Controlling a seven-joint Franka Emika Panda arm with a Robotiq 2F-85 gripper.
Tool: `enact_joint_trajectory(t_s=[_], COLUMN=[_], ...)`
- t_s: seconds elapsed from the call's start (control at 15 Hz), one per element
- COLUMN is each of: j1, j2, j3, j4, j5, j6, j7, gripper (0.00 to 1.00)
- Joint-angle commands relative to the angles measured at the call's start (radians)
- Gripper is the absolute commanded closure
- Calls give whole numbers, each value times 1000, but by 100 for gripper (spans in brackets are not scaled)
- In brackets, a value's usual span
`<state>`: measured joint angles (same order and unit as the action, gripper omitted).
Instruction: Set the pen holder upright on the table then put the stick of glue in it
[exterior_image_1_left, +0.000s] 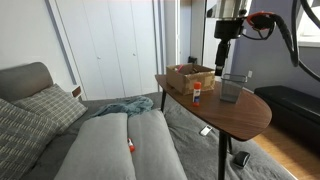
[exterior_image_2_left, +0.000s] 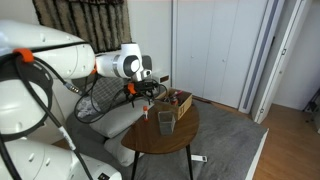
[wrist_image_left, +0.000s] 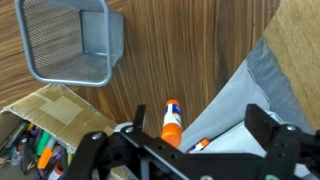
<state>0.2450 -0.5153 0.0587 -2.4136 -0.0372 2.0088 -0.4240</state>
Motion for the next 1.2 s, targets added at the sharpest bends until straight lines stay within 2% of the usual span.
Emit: enact_joint_trajectory(t_s=[0.0,0.67,0.73,0.8,1.13], j1=[27,-5,-11,-17,-31], j2=[82,315,329,340,371], j3=[5,14,15,17,18], j4=[37,90,97,104,131], j5=[41,45,41,35,53], j6=[40,293,297,297,282], j7=[-20,-8,-7,1,-12], gripper=[0,0,16,26,62])
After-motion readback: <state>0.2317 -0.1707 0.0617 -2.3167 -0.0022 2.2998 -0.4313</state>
